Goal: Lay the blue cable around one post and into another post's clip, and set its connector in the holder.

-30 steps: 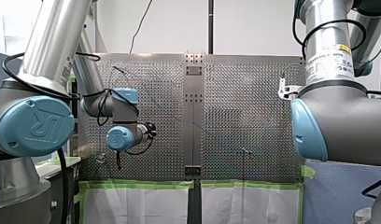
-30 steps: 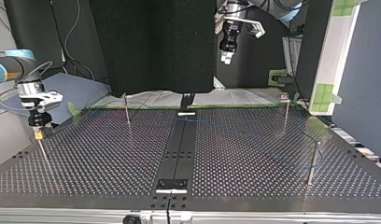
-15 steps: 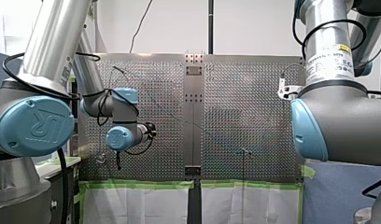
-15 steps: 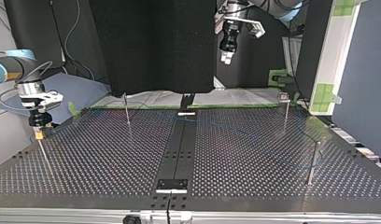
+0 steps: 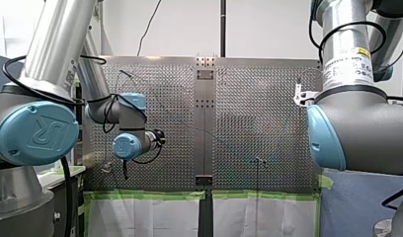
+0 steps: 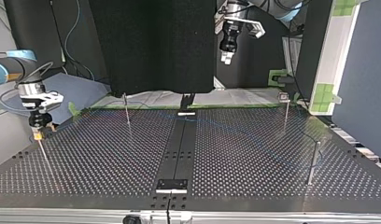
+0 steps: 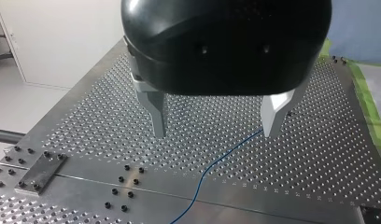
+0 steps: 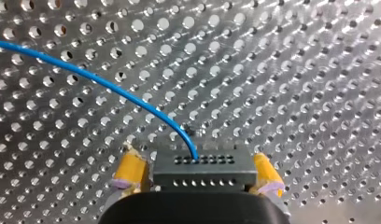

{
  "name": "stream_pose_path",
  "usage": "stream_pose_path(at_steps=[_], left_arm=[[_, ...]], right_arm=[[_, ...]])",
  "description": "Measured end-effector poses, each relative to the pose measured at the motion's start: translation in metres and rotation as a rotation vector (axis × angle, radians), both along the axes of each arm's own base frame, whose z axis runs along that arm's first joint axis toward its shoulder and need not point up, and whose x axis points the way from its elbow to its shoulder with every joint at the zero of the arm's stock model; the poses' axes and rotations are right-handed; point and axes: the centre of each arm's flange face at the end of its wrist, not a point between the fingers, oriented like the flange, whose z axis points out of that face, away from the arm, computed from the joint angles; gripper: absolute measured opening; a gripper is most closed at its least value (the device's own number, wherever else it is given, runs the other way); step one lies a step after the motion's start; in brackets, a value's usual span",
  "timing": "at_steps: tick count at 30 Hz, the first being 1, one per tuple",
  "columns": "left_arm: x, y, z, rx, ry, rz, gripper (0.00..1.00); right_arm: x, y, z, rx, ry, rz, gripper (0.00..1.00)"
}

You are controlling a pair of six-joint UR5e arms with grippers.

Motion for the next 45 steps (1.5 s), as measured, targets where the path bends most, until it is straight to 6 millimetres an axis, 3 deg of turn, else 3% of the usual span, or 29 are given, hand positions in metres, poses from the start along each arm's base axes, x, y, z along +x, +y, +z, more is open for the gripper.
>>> stream_pose_path(at_steps=[45], left_arm=[[0.0007,0.0010,0.0000,0.000,0.000,0.003,1.00]], right_arm=[[-0.0072,-0.0036,0.0013,-0.007,-0.007,-0.083,0.99]])
